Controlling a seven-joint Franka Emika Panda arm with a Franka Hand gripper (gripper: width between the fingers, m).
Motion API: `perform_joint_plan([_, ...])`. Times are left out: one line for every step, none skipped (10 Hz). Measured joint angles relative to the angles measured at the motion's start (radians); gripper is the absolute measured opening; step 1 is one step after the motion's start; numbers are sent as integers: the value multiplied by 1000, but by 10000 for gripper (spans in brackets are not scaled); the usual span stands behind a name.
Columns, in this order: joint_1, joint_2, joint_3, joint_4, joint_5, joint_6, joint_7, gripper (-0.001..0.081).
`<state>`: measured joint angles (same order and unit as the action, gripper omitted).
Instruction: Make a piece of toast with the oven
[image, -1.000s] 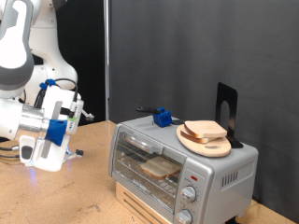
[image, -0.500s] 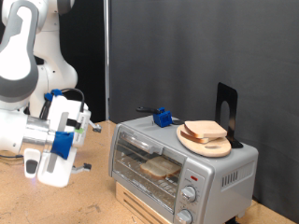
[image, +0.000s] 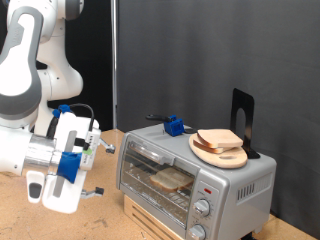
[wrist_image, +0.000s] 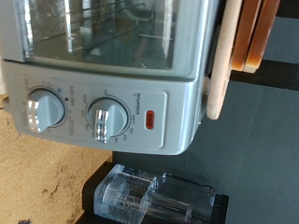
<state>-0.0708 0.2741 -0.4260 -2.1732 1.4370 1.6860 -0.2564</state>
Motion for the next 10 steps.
perform_joint_plan([2,28,14,30,2,1,23,799])
perform_joint_plan([3,61,30,66,23,20,43,799])
perform_joint_plan([6,91,46,97,74,66,62,799])
perform_joint_plan([10,116,62,123,141,124,68,799])
perform_joint_plan([13,140,70,146,183,159,69,799])
perform_joint_plan([10,140,70,146,164,133,69,799])
perform_joint_plan([3,142,70,149,161,84,69,799])
perform_joint_plan([-2,156,72,170,161,39,74,799])
perform_joint_plan([-3,184,74,215,158,14,89,799])
perform_joint_plan([-2,219,79,269,151,10,116,799])
